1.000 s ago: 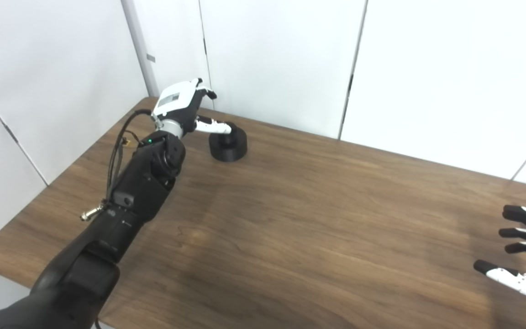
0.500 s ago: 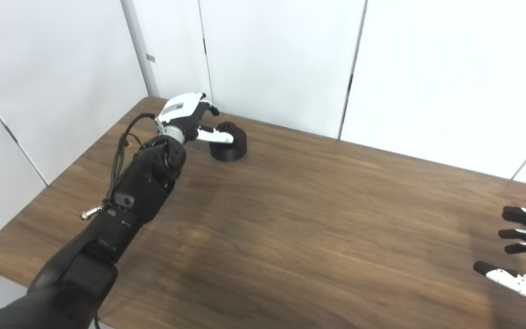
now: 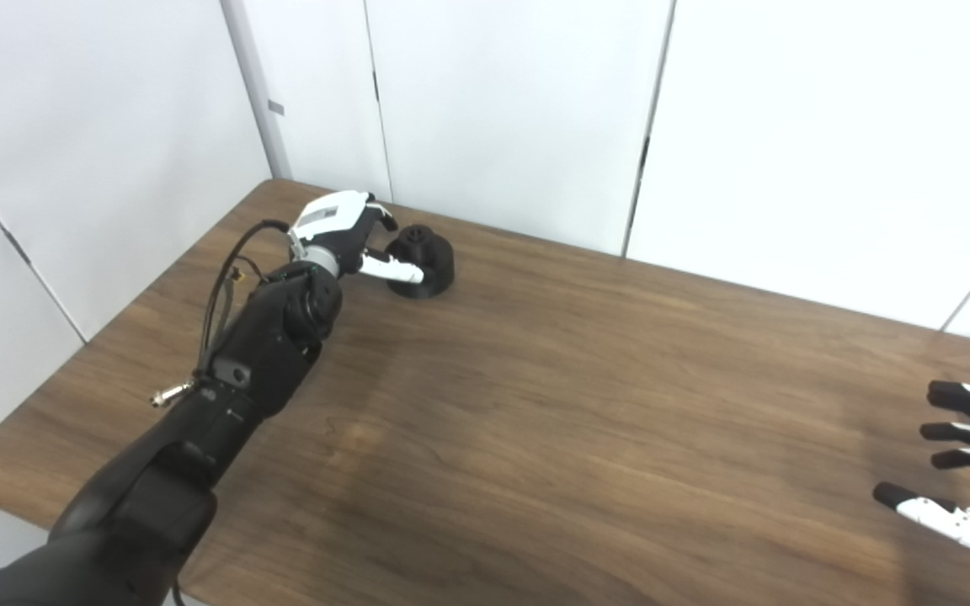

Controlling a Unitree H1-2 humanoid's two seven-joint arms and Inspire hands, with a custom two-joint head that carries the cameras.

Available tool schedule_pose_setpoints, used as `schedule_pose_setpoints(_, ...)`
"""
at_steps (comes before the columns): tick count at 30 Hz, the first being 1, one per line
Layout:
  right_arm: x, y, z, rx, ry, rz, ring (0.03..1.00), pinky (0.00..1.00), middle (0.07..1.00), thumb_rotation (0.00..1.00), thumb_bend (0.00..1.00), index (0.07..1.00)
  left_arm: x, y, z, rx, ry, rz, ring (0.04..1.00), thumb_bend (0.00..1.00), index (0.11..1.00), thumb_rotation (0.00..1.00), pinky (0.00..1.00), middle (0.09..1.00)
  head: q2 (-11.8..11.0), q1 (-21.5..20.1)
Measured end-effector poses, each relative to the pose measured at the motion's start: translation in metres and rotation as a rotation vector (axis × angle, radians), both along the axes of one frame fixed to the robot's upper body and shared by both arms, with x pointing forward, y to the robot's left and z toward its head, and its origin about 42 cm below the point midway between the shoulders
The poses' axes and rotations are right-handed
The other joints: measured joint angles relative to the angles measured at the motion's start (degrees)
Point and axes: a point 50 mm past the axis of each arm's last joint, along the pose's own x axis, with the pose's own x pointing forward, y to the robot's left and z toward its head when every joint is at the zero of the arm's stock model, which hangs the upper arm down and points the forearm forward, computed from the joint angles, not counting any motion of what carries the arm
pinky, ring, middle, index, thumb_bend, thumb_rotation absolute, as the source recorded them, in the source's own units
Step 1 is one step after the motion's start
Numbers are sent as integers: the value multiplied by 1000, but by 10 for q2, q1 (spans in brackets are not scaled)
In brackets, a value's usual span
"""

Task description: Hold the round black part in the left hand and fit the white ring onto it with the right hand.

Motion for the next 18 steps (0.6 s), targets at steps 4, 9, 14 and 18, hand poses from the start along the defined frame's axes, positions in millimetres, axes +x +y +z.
schedule_pose_setpoints(4,-2,-1,-2,1,6,-2,671,554,785,20,686,756,0,3,-5,-2,12,14,1000,1000,780,534,1000,1000,2,-2)
schedule_pose_setpoints(9,-3,-1,0,2,13,-7,673,557,786,20,688,755,0,3,-6,5,6,18,1000,1000,776,527,1000,1000,4,-4)
schedule_pose_setpoints(14,-5,0,2,2,10,-9,667,552,783,17,691,749,0,3,-13,2,26,26,1000,1000,780,531,1000,1000,5,-7)
schedule_pose_setpoints(18,-5,1,4,3,11,-10,668,552,788,7,689,746,1,-1,-15,-1,27,21,1000,1000,785,542,1000,1000,7,-9)
